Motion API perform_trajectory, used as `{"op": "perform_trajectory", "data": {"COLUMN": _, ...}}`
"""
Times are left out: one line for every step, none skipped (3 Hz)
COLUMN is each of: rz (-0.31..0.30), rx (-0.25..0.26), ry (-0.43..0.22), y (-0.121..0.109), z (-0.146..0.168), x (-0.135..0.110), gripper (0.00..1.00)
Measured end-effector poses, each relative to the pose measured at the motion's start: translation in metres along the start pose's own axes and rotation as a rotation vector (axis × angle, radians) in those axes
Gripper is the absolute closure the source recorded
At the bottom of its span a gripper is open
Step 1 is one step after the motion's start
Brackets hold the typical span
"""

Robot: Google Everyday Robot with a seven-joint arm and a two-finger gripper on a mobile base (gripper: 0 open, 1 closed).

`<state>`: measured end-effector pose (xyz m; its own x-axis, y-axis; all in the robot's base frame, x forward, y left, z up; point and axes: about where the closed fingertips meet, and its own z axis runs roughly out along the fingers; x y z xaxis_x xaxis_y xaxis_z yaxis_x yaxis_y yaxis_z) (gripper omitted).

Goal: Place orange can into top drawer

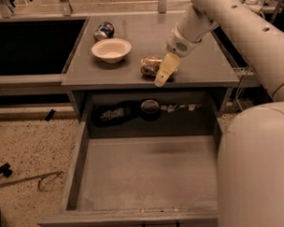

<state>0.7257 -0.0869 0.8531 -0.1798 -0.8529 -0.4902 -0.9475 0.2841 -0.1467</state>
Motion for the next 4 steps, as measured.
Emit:
{"op": "perform_trajectory", "data": {"rz": 0.001, "rx": -0.001, "ry": 0.001, "y": 0.000, "z": 0.001, "x": 0.000, "gripper": 0.17}}
{"op": "perform_trajectory", "data": {"rz": 0.001, "rx": -0.001, "ry": 0.001, "y": 0.000, "z": 0.001, "x": 0.000, "gripper": 0.40}}
{"op": "perform_trajectory", "data": {"rz": -0.005, "rx": 0.002, "ry": -0.003, "y": 0.006, "z": -0.003, "x": 0.000, "gripper": 0.63}}
{"op": "perform_trajectory", "data": {"rz": 0.001, "rx": 0.015, "ry": -0.027, "y": 0.031, "z": -0.022, "x": 0.004, "gripper": 0.87}}
